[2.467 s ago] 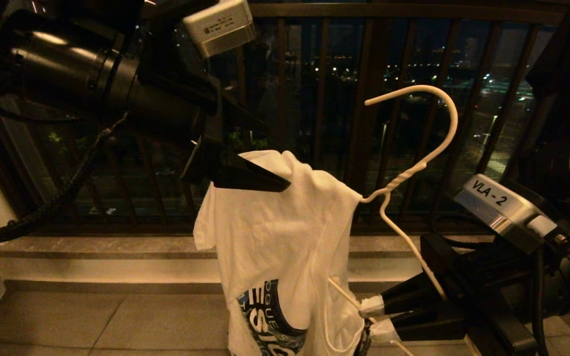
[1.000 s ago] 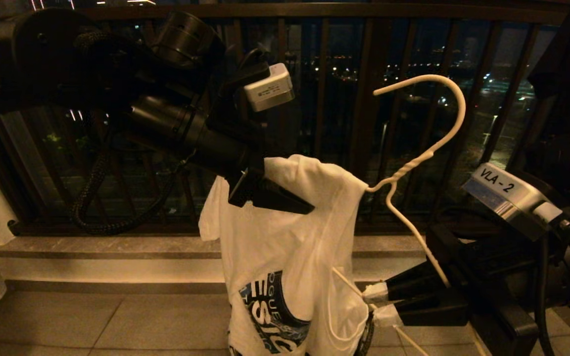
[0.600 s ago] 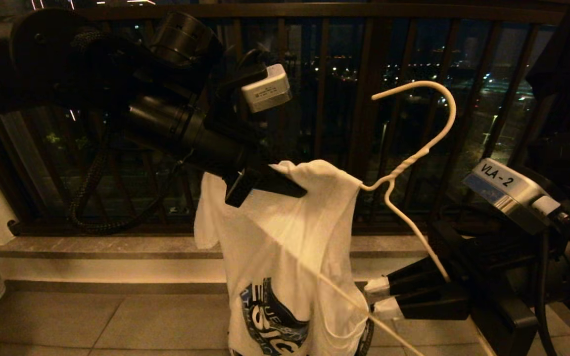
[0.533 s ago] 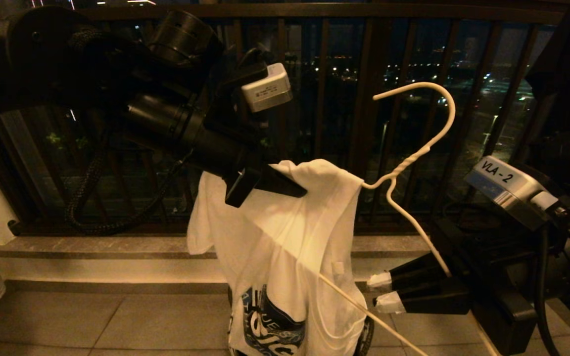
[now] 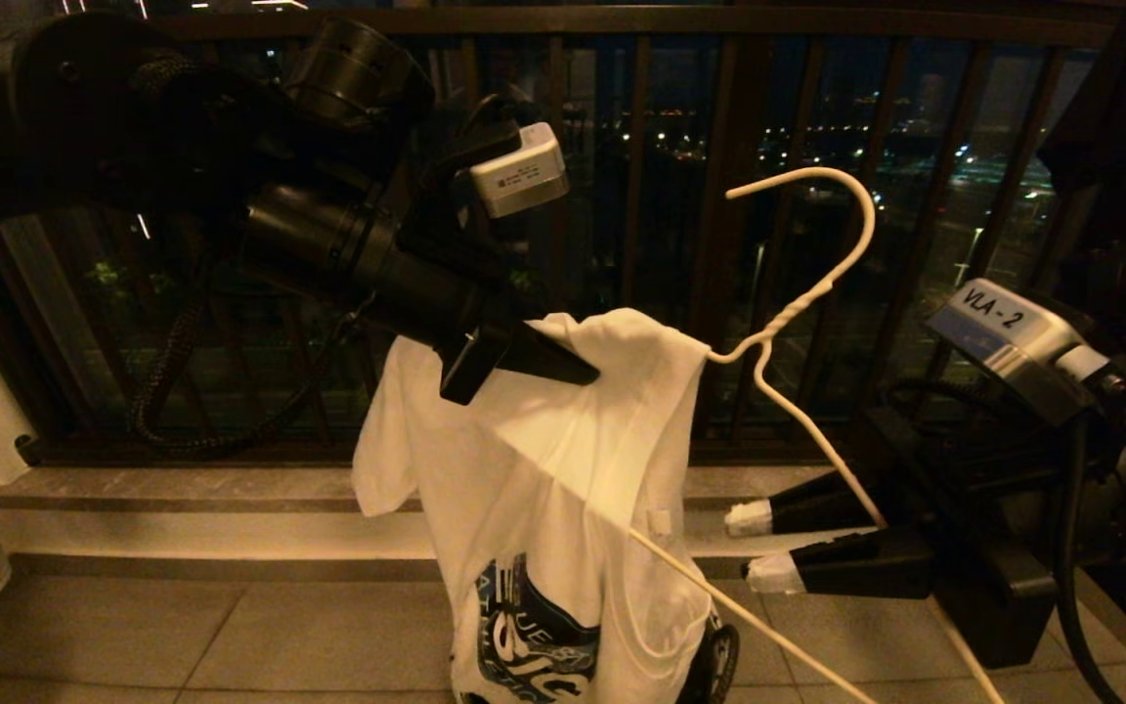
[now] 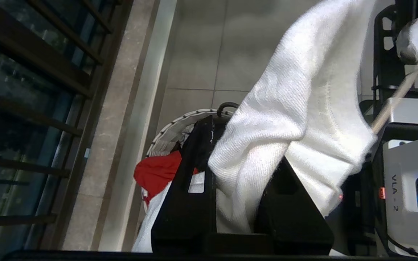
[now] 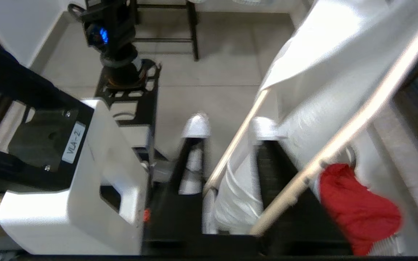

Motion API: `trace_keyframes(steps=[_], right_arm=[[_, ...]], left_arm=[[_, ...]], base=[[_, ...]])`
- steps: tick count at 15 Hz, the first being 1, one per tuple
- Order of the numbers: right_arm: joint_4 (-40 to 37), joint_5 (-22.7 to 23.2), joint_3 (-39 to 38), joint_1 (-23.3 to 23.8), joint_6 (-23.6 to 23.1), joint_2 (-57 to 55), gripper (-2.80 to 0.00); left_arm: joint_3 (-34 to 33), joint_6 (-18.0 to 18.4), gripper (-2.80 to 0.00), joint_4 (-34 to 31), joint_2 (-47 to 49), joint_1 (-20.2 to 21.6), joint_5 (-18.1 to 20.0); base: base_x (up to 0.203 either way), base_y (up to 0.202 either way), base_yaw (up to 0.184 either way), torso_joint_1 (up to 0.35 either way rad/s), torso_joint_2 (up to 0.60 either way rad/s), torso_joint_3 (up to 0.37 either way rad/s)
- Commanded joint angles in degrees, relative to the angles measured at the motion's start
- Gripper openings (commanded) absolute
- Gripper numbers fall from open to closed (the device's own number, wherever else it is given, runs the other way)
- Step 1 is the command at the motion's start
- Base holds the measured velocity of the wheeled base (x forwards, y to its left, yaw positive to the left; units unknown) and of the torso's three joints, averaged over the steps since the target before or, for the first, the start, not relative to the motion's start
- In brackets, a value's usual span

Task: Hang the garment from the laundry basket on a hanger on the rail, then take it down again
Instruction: Hang the clothes on the clothes rack

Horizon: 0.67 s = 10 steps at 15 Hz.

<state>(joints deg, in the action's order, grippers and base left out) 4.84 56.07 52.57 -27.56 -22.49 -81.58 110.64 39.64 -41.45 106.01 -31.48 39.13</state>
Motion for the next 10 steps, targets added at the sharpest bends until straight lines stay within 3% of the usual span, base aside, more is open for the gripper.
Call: trace_keyframes(steps=[1, 5, 10], right_arm=[[-0.5, 0.18, 0.26, 0.14, 0.12, -0.16, 0.0], [-0.47, -0.01, 1.56, 3.62, 0.11, -0.91, 0.0], [-0.53, -0.09, 5.31, 12.73, 1.76, -1.82, 0.0]], left_arm=[[0.01, 0.35, -2.8, -0.12, -0.28, 0.19, 0.33], [-0.25, 0.27, -2.8, -0.19, -1.13, 1.02, 0.33], [-1.21, -1.59, -2.8, -0.6, -3.87, 3.5, 0.61]], base=[[0.0, 0.0, 0.0, 0.0, 0.0, 0.0], [0.0, 0.0, 0.0, 0.0, 0.0, 0.0], [0.0, 0.0, 0.0, 0.0, 0.0, 0.0]])
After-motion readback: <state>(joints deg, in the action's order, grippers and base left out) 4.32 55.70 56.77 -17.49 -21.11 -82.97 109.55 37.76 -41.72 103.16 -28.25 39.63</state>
